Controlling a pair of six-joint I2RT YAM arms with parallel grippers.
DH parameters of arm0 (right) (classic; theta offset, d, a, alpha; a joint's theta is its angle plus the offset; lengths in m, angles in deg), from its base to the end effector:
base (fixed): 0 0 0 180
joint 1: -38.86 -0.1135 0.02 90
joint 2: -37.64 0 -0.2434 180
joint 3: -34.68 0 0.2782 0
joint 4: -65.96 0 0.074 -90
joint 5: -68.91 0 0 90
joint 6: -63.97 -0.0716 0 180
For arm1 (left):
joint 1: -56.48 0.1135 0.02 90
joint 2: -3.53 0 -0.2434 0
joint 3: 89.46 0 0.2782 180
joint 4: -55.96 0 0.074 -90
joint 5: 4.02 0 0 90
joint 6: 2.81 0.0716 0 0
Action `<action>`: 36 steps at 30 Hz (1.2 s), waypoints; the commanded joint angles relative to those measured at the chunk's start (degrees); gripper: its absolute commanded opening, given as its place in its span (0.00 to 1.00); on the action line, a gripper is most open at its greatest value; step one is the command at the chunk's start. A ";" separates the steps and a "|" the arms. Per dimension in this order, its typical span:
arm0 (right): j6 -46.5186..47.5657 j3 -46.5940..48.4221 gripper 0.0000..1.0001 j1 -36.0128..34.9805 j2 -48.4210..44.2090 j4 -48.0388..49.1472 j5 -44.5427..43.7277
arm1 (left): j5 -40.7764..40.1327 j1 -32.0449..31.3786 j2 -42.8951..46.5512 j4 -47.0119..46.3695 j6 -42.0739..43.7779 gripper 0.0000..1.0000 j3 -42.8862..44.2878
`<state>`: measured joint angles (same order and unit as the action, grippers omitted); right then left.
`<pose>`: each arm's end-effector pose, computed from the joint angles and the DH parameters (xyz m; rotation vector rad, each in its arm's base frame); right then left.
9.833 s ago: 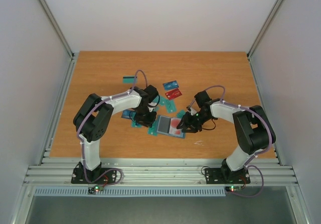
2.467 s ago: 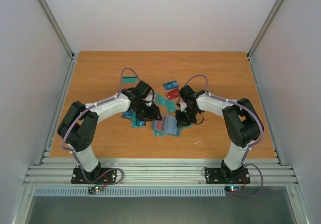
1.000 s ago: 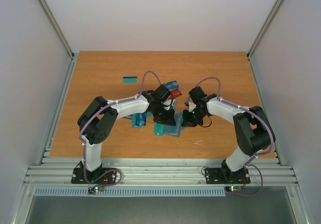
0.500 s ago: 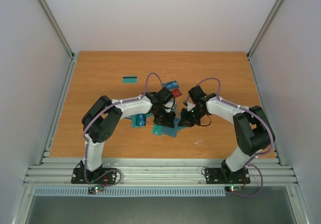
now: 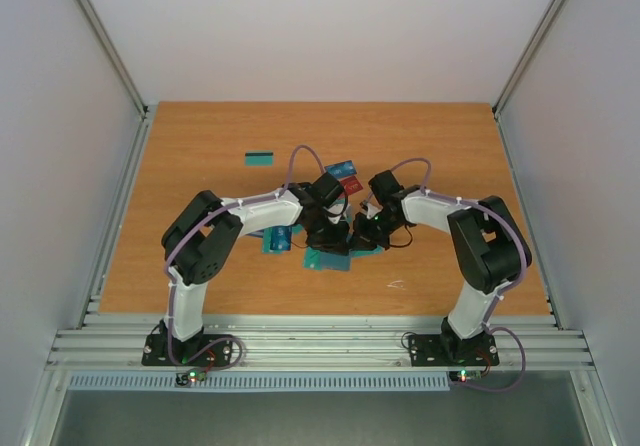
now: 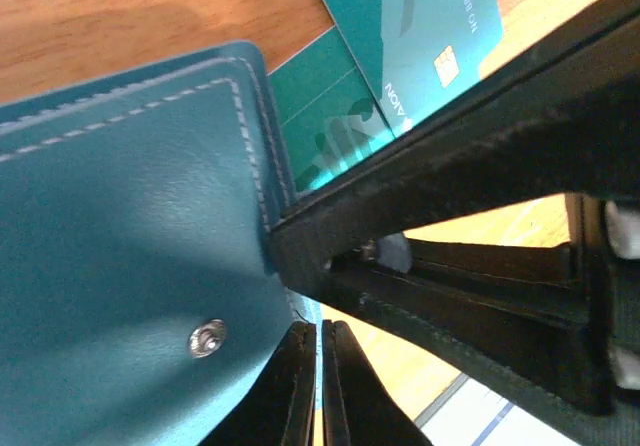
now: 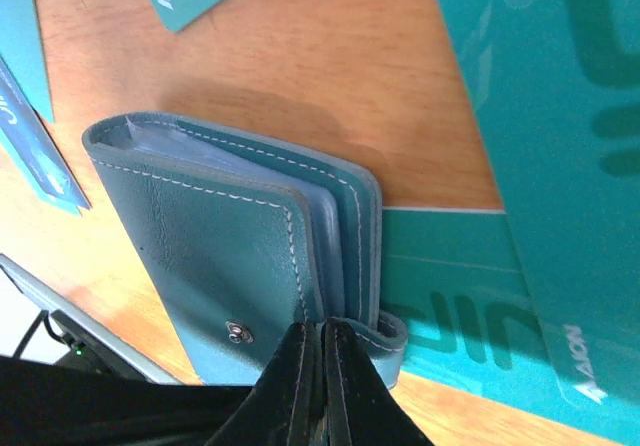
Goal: Put the credit cards into the card holder
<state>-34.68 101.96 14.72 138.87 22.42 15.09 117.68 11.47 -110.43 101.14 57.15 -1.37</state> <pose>0.2809 0.1722 0.0682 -0.5015 2.9045 1.0142 0.2654 -0.3187 0.0869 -0.5158 -2.8672 0.9511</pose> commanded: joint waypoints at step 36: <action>3.63 12.93 0.18 -6.79 4.93 -9.28 -2.52 | -3.54 4.15 0.98 3.14 8.66 0.12 -3.76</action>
<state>-31.77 111.75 10.24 142.45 14.83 11.25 114.05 15.75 -107.21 106.93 64.56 -4.48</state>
